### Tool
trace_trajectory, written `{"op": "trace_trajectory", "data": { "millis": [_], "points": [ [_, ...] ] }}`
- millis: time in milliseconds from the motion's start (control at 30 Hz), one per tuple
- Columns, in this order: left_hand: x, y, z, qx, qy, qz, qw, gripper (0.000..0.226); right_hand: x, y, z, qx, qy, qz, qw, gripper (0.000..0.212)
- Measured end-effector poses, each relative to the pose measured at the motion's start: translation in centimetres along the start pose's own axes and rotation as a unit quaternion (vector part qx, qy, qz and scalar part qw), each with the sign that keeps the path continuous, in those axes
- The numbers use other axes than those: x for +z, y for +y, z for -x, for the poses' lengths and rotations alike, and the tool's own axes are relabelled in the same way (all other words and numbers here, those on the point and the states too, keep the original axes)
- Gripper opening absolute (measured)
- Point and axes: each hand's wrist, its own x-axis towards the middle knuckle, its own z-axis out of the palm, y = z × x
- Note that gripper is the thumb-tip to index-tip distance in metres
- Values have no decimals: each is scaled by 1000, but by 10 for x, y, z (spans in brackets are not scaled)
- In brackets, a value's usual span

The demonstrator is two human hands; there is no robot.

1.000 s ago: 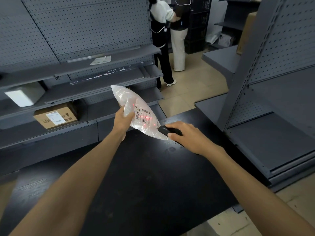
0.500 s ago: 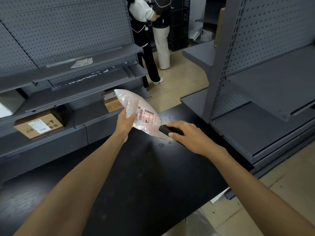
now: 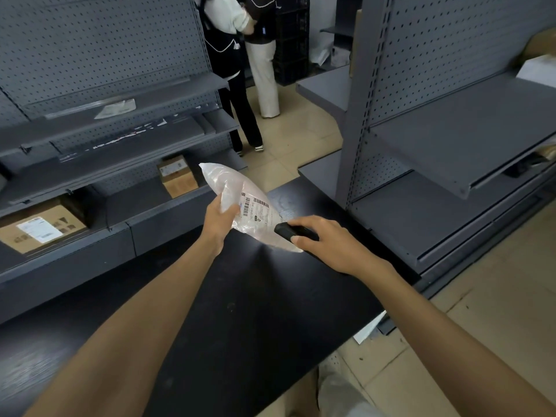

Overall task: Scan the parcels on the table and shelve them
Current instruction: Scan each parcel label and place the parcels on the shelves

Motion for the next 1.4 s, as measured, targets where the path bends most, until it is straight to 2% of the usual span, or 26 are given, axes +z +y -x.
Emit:
{"op": "trace_trajectory", "data": {
  "millis": [200, 400, 767, 867, 1033, 1200, 1400],
  "points": [
    [37, 5, 15, -1, -20, 1, 1000, 38, -12, 25, 21, 25, 11, -1, 1000, 46],
    [83, 6, 41, -14, -52, -23, 998, 38, -33, 59, 60, 31, 15, -3, 999, 43],
    [232, -28, 176, -40, -112, -43, 992, 41, -86, 166, 217, 72, 28, -29, 997, 50],
    [280, -36, 219, -49, -138, -66, 987, 34, -101, 196, 267, 86, 40, -37, 995, 51],
    [362, -26, 276, -50, -215, -107, 970, 21, -139, 241, 341, 120, 83, -43, 988, 55],
    [449, 8, 315, -17, -298, -117, 947, 22, -185, 270, 404, 150, 153, -58, 975, 54],
    [546, 58, 329, 52, -380, -125, 915, 29, -239, 307, 457, 195, 232, -44, 952, 42]
  ]
}}
